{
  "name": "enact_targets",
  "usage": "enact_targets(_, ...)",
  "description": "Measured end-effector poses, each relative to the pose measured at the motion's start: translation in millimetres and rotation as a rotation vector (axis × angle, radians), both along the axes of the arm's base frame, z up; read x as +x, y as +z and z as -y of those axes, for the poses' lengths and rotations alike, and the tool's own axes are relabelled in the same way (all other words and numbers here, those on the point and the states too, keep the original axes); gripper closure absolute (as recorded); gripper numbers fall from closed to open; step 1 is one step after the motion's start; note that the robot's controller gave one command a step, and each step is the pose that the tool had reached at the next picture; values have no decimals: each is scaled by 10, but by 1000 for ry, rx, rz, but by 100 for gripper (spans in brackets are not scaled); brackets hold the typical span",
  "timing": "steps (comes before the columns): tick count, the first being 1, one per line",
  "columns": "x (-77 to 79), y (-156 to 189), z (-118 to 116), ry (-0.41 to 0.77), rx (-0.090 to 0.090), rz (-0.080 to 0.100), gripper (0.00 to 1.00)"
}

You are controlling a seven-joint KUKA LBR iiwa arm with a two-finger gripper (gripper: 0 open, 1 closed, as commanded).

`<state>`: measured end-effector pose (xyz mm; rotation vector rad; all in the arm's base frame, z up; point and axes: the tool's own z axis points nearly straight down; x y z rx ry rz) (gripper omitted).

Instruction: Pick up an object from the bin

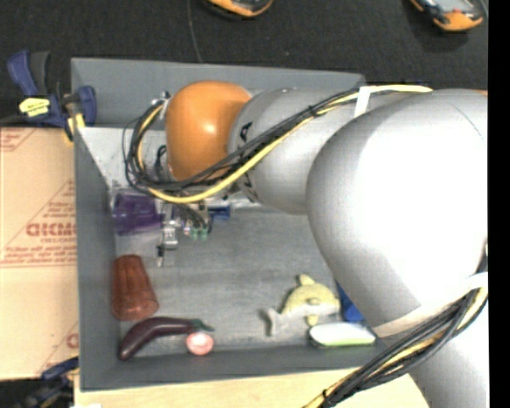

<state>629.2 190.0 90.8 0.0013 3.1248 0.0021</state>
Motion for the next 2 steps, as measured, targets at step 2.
enact_targets(2, 161, -220, -394, -192, -11, 12, 0)
